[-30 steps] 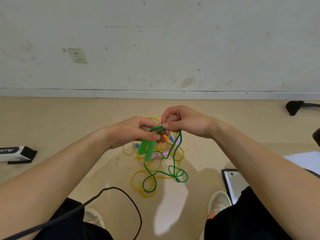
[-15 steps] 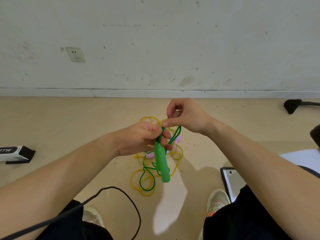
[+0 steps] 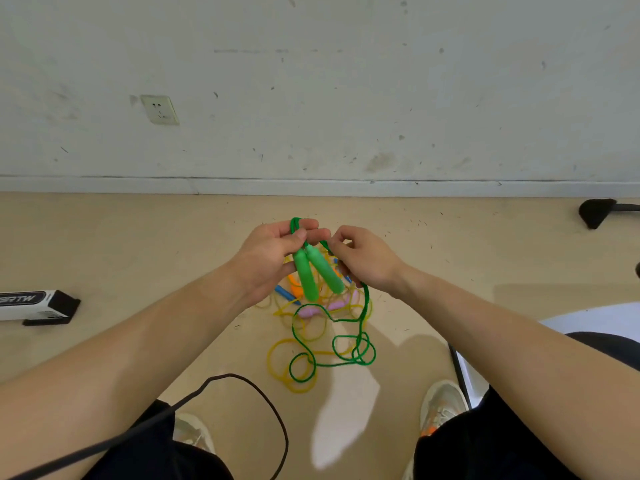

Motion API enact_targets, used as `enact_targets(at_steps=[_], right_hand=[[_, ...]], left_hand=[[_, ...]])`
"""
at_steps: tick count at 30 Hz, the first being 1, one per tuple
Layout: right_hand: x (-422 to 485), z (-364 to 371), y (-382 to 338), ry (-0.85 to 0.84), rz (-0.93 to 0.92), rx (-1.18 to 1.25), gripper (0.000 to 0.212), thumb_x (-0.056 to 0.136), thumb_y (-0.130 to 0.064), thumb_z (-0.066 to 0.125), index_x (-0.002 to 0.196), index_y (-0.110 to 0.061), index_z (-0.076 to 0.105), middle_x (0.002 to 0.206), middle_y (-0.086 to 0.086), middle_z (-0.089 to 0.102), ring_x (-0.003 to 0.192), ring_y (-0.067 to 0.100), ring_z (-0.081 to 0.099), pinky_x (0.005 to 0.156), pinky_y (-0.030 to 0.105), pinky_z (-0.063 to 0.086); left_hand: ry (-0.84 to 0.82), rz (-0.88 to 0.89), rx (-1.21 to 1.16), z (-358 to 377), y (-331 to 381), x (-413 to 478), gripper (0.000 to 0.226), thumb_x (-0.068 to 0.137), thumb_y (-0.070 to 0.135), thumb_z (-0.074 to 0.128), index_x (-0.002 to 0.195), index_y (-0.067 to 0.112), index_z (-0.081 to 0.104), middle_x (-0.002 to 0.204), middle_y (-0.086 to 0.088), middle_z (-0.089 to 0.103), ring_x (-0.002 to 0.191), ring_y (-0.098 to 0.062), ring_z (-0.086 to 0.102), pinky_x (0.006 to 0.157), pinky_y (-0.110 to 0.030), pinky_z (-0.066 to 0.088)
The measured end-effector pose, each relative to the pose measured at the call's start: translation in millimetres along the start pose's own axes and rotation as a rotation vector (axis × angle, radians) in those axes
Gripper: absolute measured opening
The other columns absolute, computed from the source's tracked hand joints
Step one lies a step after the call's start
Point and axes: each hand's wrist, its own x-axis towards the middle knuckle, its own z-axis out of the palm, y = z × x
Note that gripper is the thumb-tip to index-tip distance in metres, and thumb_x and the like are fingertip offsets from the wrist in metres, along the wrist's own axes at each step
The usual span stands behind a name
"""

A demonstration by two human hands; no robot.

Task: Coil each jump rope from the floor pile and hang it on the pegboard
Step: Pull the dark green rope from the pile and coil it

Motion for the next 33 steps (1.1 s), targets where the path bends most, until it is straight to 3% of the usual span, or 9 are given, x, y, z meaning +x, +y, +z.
enact_targets(at_steps=[3,6,9,12,15,19,26,29,33], right_hand=[[-5.6,10.6,-8.5,0.001,-0.018,0.027,0.018,0.098,-0.026,0.05,0.084,-0.019,0.057,0.055,0.0,0.057,0.037,0.009,0.043,0.045,0.023,0.037],[-13.4,12.6,-17.7,-0.065,0.031,0.206,0.015,0.097,-0.019,0.05,0.088,-0.025,0.061,0.057,0.002,0.057,0.04,0.014,0.048,0.046,0.024,0.043],[-20.1,12.5,-25.1,-0.124,0.064,0.389,0.026,0.098,-0.011,0.046,0.104,-0.023,0.068,0.066,0.004,0.058,0.051,0.019,0.056,0.056,0.029,0.052],[-23.8,21.9,-31.0,-0.048,0.096,0.578,0.031,0.099,-0.006,0.045,0.127,-0.006,0.058,0.073,0.004,0.063,0.05,0.016,0.055,0.053,0.03,0.054],[-31.2,35.6,-35.3,-0.026,0.115,0.69,0.027,0.101,-0.006,0.047,0.127,-0.004,0.052,0.079,0.008,0.067,0.051,0.016,0.059,0.053,0.032,0.055],[-36.9,44.4,-33.3,-0.013,0.079,0.625,0.025,0.102,-0.006,0.048,0.126,-0.011,0.051,0.082,0.014,0.067,0.054,0.018,0.062,0.055,0.035,0.058],[-38.6,48.0,-31.1,0.069,-0.117,0.335,0.039,0.098,-0.005,0.05,0.132,-0.021,0.058,0.09,0.007,0.071,0.072,0.02,0.073,0.05,0.027,0.059],[-40.7,53.5,-30.4,0.111,-0.265,0.154,0.029,0.098,-0.007,0.051,0.121,-0.02,0.063,0.086,-0.005,0.065,0.072,0.011,0.072,0.053,0.026,0.057],[-44.8,66.8,-20.1,0.132,-0.309,0.11,0.011,0.101,-0.018,0.051,0.104,-0.02,0.062,0.073,-0.009,0.057,0.061,0.014,0.063,0.061,0.036,0.053]], left_hand=[[0.104,0.034,0.042,3.2,-6.0,2.2,0.021,0.105,0.006,0.042,0.11,0.01,0.062,0.108,-0.002,0.075,0.095,-0.015,0.071,0.088,-0.035,0.056],[0.204,0.103,0.064,2.4,-8.3,4.9,0.02,0.105,0.004,0.043,0.114,0.009,0.06,0.11,-0.003,0.073,0.084,-0.01,0.073,0.076,-0.027,0.059],[0.314,0.19,0.106,-0.2,-9.1,9.1,0.02,0.103,0.003,0.046,0.106,0.014,0.062,0.105,0.0,0.074,0.09,-0.013,0.07,0.082,-0.027,0.058],[0.386,0.253,0.133,3.3,-10.6,11.3,0.02,0.101,0.002,0.05,0.103,0.016,0.064,0.103,0.002,0.074,0.096,-0.006,0.07,0.081,-0.021,0.055],[0.438,0.227,0.091,10.2,-9.7,13.1,0.02,0.1,0.003,0.053,0.103,0.018,0.066,0.106,0.004,0.074,0.098,-0.001,0.068,0.087,-0.023,0.053],[0.471,0.12,-0.065,16.4,-4.4,15.6,0.021,0.099,0.003,0.053,0.101,0.018,0.067,0.11,0.001,0.074,0.099,-0.015,0.063,0.088,-0.036,0.052],[0.499,0.094,-0.214,20.5,8.5,13.7,0.028,0.087,-0.001,0.071,0.112,0.008,0.063,0.106,0.0,0.072,0.094,-0.013,0.068,0.076,-0.028,0.057],[0.504,0.069,-0.187,22.0,9.2,12.2,0.029,0.087,-0.006,0.068,0.106,0.014,0.063,0.105,0.003,0.075,0.088,-0.015,0.07,0.066,-0.034,0.058],[0.501,0.066,-0.262,12.2,21.7,17.2,0.027,0.089,-0.011,0.06,0.107,0.01,0.06,0.103,-0.002,0.073,0.096,-0.017,0.069,0.076,-0.031,0.058]])
